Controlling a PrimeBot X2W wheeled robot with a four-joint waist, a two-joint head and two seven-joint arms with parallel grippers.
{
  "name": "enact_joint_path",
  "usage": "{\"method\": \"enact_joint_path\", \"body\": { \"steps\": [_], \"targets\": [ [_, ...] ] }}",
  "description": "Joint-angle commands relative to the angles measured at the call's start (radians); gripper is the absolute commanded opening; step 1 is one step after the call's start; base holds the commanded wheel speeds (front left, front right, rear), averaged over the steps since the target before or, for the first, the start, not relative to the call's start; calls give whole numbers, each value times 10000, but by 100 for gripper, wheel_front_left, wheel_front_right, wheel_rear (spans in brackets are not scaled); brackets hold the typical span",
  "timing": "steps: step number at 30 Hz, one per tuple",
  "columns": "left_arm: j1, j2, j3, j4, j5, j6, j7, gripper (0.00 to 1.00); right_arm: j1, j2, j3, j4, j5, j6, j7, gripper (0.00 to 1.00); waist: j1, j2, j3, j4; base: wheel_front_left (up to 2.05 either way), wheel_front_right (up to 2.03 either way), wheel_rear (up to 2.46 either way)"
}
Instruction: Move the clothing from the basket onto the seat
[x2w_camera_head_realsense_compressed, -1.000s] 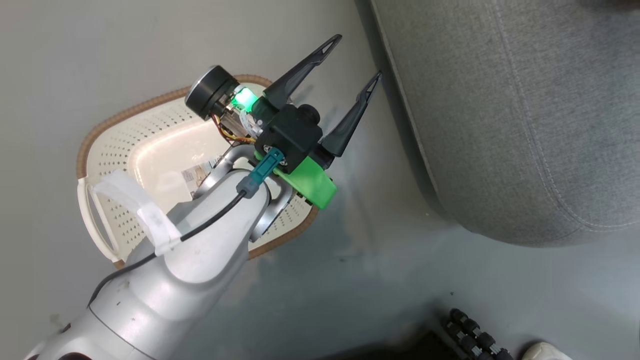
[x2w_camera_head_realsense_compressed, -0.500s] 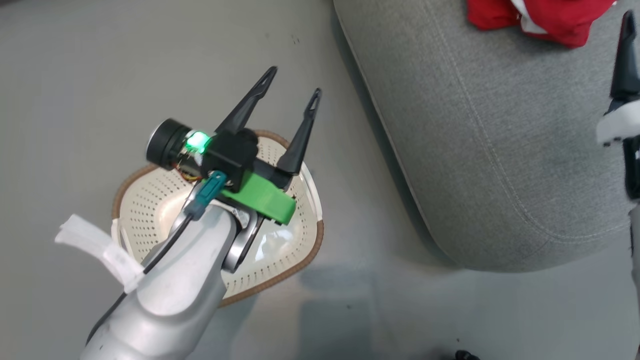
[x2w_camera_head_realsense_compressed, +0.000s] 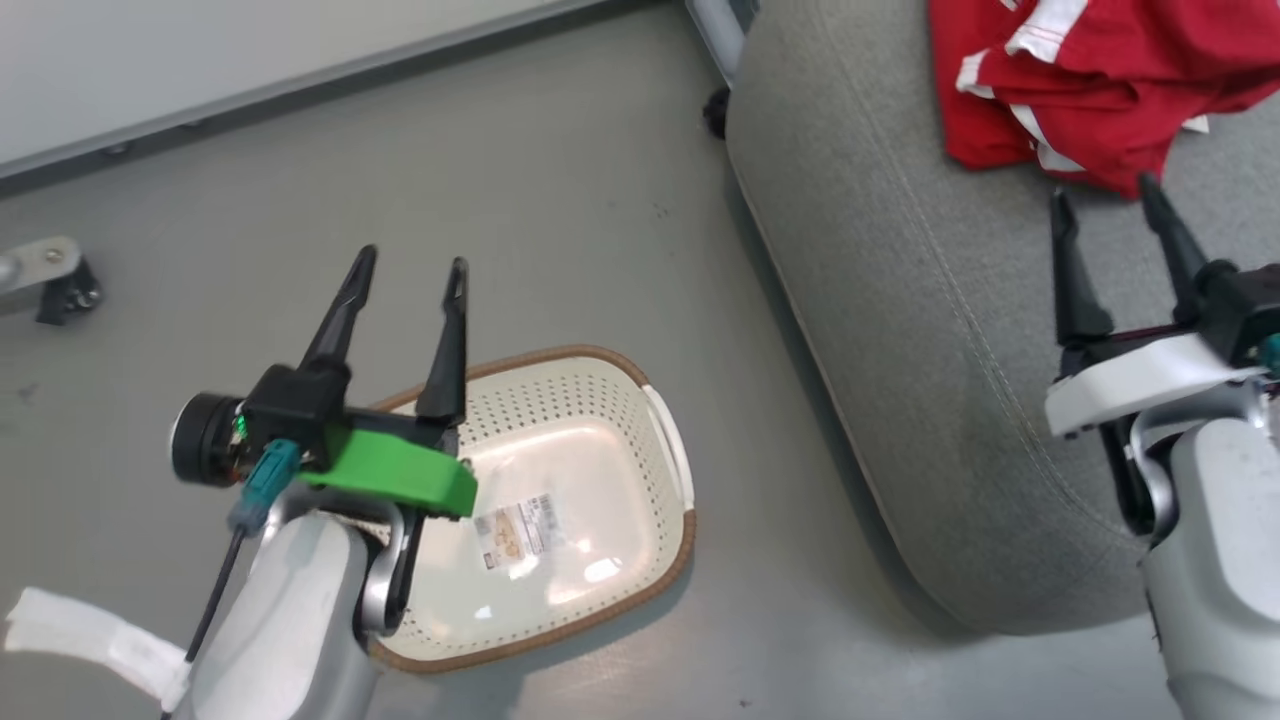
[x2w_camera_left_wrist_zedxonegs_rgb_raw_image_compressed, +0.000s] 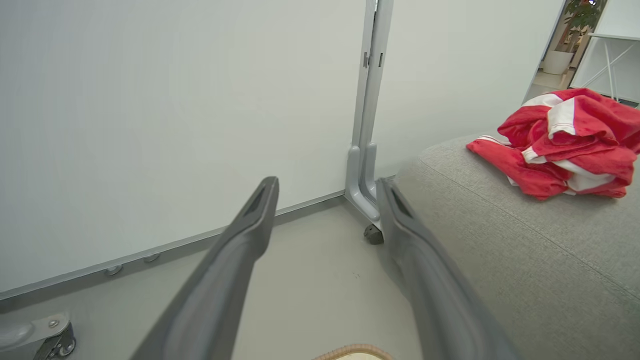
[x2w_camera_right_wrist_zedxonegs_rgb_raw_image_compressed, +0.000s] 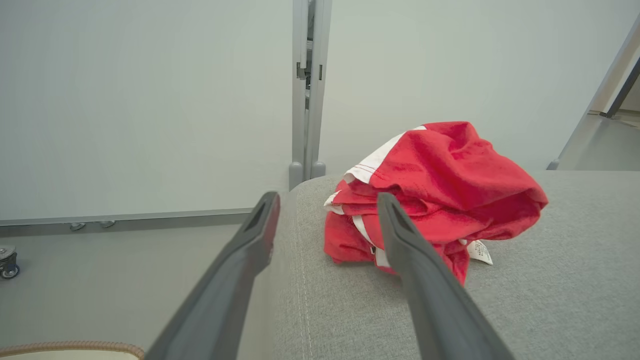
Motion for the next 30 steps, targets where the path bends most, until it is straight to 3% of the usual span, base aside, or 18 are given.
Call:
{"method": "enact_joint_path", "body": {
  "steps": [1,15,30],
  "targets": [
    [339,-27,241,-42,59,-8,-2,100,291,79,141,-118,41,-9,-2,100,0,0,-686,692,0,0,0],
    [2352,-693,2470,-428,798,-405,-4,100,1542,801,992,-691,-77,-9,-1,100,0,0,-1809,1907,0,0,0],
    [3453,-1148,2969,-596,1451,-903,-4,100,3317,1280,851,-1685,-436,-9,-2,100,0,0,-2622,2296,0,0,0]
  ]
}}
